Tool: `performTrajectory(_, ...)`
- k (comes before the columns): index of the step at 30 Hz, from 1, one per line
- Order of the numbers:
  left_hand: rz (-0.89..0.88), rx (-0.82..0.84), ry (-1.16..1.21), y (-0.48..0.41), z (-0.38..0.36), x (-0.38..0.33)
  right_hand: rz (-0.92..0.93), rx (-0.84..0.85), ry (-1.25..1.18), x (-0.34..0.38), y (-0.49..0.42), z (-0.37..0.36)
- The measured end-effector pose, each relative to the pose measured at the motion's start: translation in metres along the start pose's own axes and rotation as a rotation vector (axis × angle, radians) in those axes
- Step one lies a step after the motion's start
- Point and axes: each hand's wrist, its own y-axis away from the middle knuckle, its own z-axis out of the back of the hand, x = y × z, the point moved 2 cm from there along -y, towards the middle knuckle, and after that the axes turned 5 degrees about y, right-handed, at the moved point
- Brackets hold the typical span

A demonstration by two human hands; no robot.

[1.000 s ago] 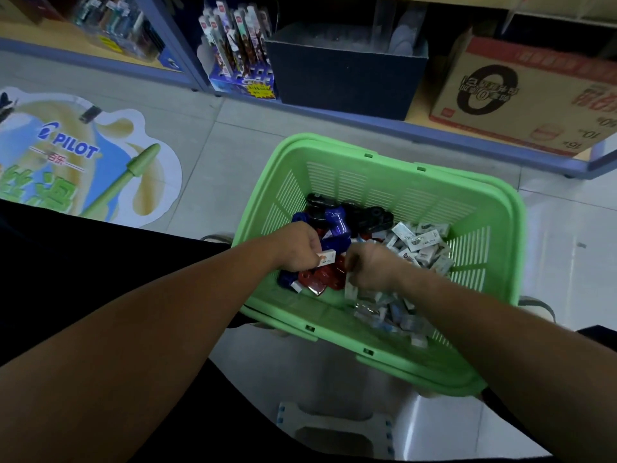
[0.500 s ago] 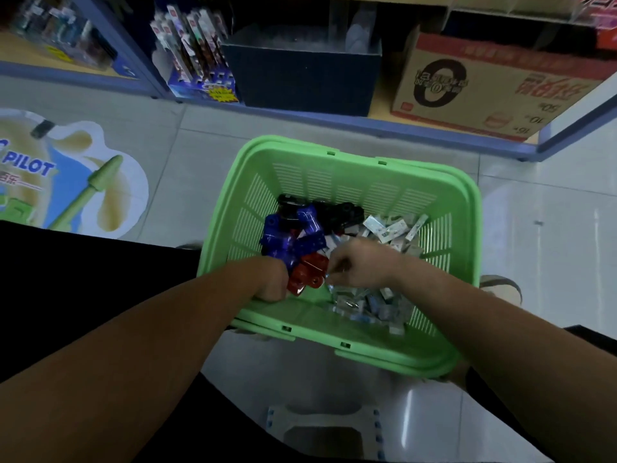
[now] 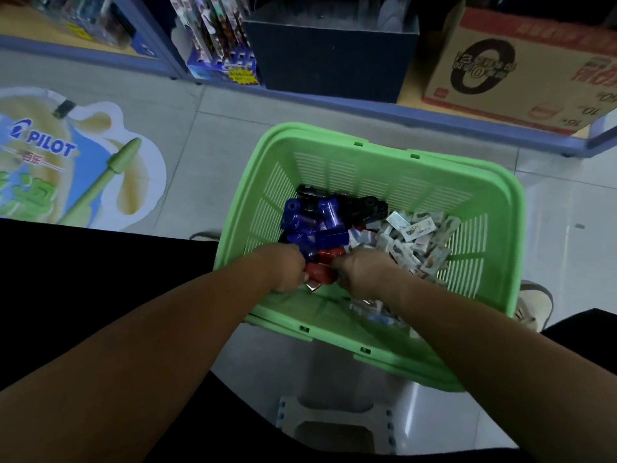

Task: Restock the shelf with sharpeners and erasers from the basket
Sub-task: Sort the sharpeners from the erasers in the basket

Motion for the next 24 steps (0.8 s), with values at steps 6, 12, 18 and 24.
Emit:
performTrajectory(6,-0.048,-0.076,0.162,-0.005,0.006,0.009,-0.001,0.045,0.053,-0.001,-0.006,0.004)
performTrajectory(12,-0.023,-0.003,-0.021,-0.009,0.008,-0.001,0.008,0.077,0.070,0.000,-0.011,0.005)
performTrajectory(18,-0.019,0.010,-0.164,-0.010,0.009,-0.005,-0.019,0.097,-0.306,-0.018,-0.002,0.033)
performTrajectory(24,-0.038,-0.075,0.043,0.012,0.055,-0.023,-0.052,0.068,-0.081,-0.049,0.025,0.103)
